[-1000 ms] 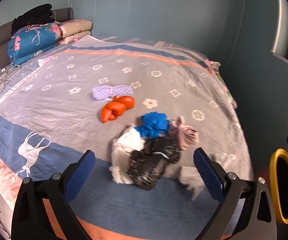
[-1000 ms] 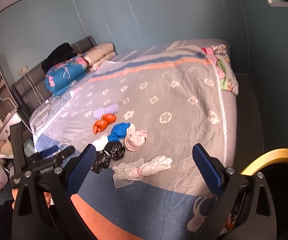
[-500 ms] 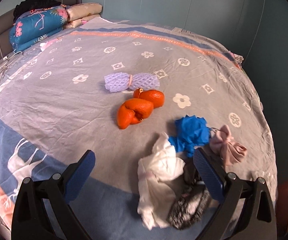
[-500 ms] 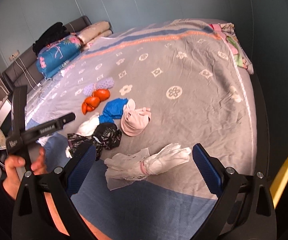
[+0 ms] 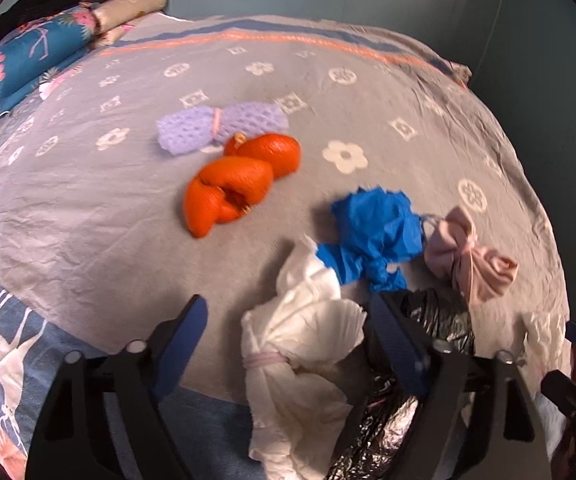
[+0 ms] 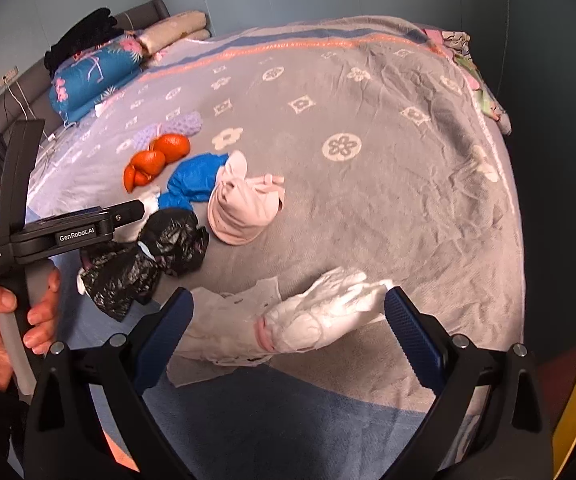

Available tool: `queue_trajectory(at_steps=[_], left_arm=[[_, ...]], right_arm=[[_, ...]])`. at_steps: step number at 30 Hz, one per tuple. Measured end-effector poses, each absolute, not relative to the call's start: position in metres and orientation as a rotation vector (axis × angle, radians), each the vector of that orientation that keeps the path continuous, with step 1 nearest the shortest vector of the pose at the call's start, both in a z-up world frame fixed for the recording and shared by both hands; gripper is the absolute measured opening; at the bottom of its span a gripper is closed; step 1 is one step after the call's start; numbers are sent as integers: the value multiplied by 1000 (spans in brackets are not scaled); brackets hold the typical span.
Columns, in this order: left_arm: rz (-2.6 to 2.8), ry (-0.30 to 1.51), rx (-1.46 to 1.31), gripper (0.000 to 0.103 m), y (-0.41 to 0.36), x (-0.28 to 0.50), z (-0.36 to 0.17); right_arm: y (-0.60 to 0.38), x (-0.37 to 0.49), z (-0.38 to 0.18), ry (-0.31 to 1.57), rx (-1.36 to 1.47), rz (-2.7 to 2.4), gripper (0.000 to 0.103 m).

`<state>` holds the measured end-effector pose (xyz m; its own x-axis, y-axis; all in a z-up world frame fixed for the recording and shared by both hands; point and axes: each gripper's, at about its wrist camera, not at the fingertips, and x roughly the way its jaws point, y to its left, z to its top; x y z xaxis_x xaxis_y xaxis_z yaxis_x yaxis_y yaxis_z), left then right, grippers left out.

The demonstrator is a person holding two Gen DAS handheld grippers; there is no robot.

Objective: Collect trash
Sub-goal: 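Grasp a white tissue with the left gripper while the right grasps another white tissue, then carry both white tissues up and over the yellow bin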

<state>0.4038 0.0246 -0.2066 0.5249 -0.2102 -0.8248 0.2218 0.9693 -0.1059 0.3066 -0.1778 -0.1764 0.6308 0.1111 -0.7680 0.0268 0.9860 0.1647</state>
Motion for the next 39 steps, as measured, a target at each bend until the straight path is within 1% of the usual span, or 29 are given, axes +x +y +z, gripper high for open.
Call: queue_trajectory(at_steps=[1, 2, 3, 4, 5, 7, 9, 10, 11, 12, 15, 16, 17, 18, 19, 20, 22, 24, 28, 32, 39], left_arm=[[-271, 999, 17, 64, 23, 405, -209], [-282, 1012, 24, 60, 22, 405, -212], [-285, 1019, 28, 53, 21, 405, -213], [-285, 1026, 33, 49, 20, 406, -215], [-281, 1029, 37, 43, 20, 406, -217], [-272, 1032, 27, 34, 23, 406, -218], [-271, 1035, 4, 29, 27, 406, -218], [-271, 1035, 1, 27, 28, 406, -217], [-269, 1032, 1, 26, 29, 406, -216], [-267, 1030, 2, 24, 30, 405, -216], [-272, 1021, -15, 23, 32, 403, -212], [-275, 1014, -20, 22, 33, 402, -209], [-276, 1005, -24, 22, 35, 401, -207], [-276, 1000, -27, 22, 36, 400, -205], [-275, 993, -36, 22, 38, 400, -201], [-273, 988, -43, 22, 40, 399, -199], [-265, 971, -66, 22, 46, 397, -191], [-263, 958, -90, 22, 53, 395, -185], [-249, 934, -135, 22, 69, 389, -174], [-237, 922, -189, 22, 87, 384, -166], [-217, 894, -231, 22, 106, 368, -154]], right_arm=[[-175, 308, -179, 895, 159, 53, 93], [-173, 308, -180, 897, 151, 54, 93], [-169, 309, -182, 898, 135, 58, 93], [-166, 310, -183, 900, 125, 62, 92], [-162, 311, -186, 909, 116, 71, 92], [-159, 313, -189, 925, 111, 76, 88], [-156, 315, -193, 940, 95, 73, 87], [-154, 315, -194, 945, 89, 72, 85], [-152, 315, -196, 954, 80, 69, 82], [-151, 315, -198, 962, 70, 61, 77], [-151, 314, -201, 969, 66, 56, 73], [-151, 315, -201, 971, 63, 54, 68], [-151, 315, -202, 972, 60, 51, 65], [-152, 315, -202, 973, 60, 50, 59], [-153, 315, -202, 973, 64, 51, 51], [-154, 315, -202, 973, 65, 52, 47], [-153, 314, -199, 960, 55, 51, 32], [-152, 314, -198, 952, 42, 49, 27], [-151, 311, -195, 940, 32, 51, 22], [-152, 306, -186, 923, 46, 59, 21], [-150, 291, -156, 850, 59, 81, 21]])
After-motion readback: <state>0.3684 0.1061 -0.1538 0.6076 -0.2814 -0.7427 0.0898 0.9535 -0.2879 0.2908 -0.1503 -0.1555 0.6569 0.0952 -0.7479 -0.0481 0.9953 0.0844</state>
